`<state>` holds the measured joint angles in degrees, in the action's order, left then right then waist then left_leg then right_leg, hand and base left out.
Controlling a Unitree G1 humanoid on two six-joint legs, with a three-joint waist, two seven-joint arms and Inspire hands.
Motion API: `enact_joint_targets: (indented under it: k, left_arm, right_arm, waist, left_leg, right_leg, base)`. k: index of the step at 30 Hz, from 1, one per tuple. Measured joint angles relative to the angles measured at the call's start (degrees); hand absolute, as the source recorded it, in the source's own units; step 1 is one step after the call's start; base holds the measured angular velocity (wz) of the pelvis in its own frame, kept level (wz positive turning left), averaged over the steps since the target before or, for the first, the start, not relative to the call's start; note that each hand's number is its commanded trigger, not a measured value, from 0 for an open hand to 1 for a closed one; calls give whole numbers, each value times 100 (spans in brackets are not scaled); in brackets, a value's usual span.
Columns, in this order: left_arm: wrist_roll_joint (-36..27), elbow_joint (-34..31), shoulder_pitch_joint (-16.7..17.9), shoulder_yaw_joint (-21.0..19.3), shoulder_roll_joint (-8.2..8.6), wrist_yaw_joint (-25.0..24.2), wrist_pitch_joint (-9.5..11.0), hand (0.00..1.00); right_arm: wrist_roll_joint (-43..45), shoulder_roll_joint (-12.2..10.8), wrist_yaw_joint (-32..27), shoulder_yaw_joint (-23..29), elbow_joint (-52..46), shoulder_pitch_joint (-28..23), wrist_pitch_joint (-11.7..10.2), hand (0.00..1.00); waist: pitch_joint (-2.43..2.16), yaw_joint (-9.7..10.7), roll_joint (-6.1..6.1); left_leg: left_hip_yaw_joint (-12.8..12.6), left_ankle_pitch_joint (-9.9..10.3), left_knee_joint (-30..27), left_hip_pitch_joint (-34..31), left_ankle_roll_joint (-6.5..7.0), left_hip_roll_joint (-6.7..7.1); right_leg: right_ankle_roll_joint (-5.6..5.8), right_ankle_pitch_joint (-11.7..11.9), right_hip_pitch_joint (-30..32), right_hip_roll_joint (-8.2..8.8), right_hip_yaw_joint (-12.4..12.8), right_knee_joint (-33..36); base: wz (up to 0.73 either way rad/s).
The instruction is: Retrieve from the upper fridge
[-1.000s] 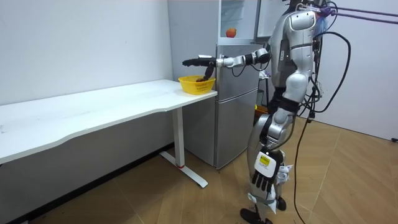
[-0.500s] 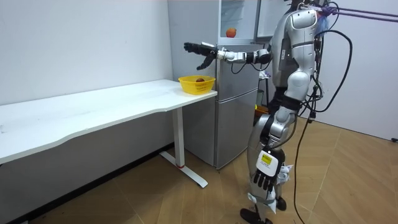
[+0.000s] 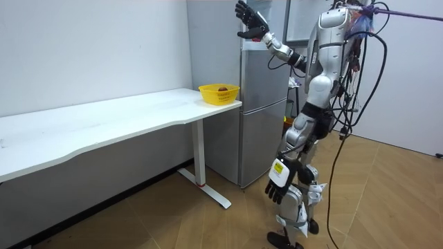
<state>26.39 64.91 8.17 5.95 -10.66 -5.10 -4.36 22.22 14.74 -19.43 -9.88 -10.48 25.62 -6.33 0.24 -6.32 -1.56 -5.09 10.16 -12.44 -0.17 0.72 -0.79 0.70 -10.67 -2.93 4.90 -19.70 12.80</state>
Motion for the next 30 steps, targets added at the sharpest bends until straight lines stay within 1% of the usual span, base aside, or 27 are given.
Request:
enact_joint_targets:
  k: [1,2,4,5,6,7,9,10,12,13,15,19,21,24,27,30]
  left_arm:
    - [-2,25,-2,-1,14,1,6,0]
    - [-2,35,1,-1,19,5,10,0]
    - [-128,74,0,-1,29,70,41,0]
    - [-146,75,1,-3,29,85,61,0]
    - [-186,75,5,-6,32,102,87,0]
    - [-200,75,3,-7,33,105,91,0]
    - [-202,97,17,-27,33,121,138,0]
    - [-202,150,19,-27,33,123,188,0]
    - [-202,163,20,-27,33,122,196,0]
    - [-201,168,21,-28,32,124,196,0]
    - [-197,177,25,-27,30,130,196,0]
    - [-197,203,54,-30,11,197,195,0]
    - [-197,203,87,-30,-1,184,196,0]
    - [-197,202,132,-31,-8,163,196,0]
    - [-197,202,147,-33,-8,145,195,0]
    - [-199,203,144,-77,-8,107,192,0]
  right_arm:
    - [0,11,-50,53,-75,-4,0,0]
    - [3,12,-56,86,-119,-11,-4,0]
    - [11,14,-178,241,-274,-24,-65,0]
    - [10,20,-231,272,-313,-26,-72,0]
    - [6,35,-318,341,-381,-47,-116,0]
    - [6,39,-355,387,-423,-77,-144,0]
    - [5,43,-502,536,-604,-275,-202,0]
    - [16,45,-552,606,-626,-323,-265,0]
    - [16,51,-643,752,-673,-354,-312,0]
    - [17,51,-705,845,-711,-357,-317,0]
    - [12,74,-761,987,-839,-414,-323,0]
    - [15,179,-929,1284,-1037,-546,-421,0]
    - [14,262,-1011,1403,-1037,-546,-425,0]
    - [-22,400,-1118,1482,-1031,-578,-458,0]
    - [-24,405,-1170,1521,-1030,-670,-467,0]
    - [-203,407,-1170,1558,-946,-682,-475,0]
  waist:
    - [8,7,17]
    - [6,25,24]
    - [-4,148,36]
    - [-4,158,36]
    - [-6,159,33]
    - [-7,173,31]
    - [-26,237,-7]
    - [-33,320,-26]
    - [-46,367,-59]
    - [-47,433,-81]
    - [-40,469,-112]
    - [-10,504,-188]
    - [-15,510,-220]
    - [-8,513,-252]
    - [-4,511,-268]
    - [-9,518,-287]
  left_leg:
    - [-71,0,29,48,0,-16]
    - [-102,0,50,73,-1,-21]
    - [-138,0,81,144,-1,-26]
    - [-166,0,88,162,-2,-32]
    - [-253,3,114,212,-6,-49]
    - [-271,6,116,229,-10,-54]
    - [-300,11,171,302,-19,-62]
    - [-308,20,172,327,-29,-68]
    - [-356,29,175,351,-41,-83]
    - [-370,32,182,362,-45,-89]
    - [-393,33,180,381,-47,-96]
    - [-419,35,168,383,-51,-104]
    - [-419,36,166,383,-51,-85]
    - [-419,36,162,389,-52,-74]
    - [-419,38,160,398,-55,-76]
    - [-419,38,166,390,-55,-74]
  right_leg:
    - [-5,3,6,-8,60,10]
    - [-5,4,5,-11,83,17]
    - [-5,4,-21,-17,126,25]
    - [-5,4,-22,-27,174,25]
    - [-9,6,-23,-46,251,24]
    - [-12,9,-32,-50,269,23]
    - [-12,9,-78,-69,324,17]
    - [-13,8,-104,-79,341,5]
    - [-18,12,-104,-97,387,1]
    - [-22,14,-110,-104,400,1]
    - [-24,15,-120,-108,406,5]
    - [-32,20,-121,-120,429,0]
    - [-33,20,-123,-121,435,-11]
    - [-33,20,-128,-125,439,-27]
    - [-33,20,-133,-129,461,-35]
    - [-34,20,-136,-132,468,-59]
  base:
    - [-24]
    - [-23]
    - [-13]
    - [-23]
    - [-25]
    - [-24]
    - [-12]
    - [-10]
    - [-13]
    - [-10]
    - [-5]
    - [-3]
    - [0]
    - [0]
    - [0]
    - [0]
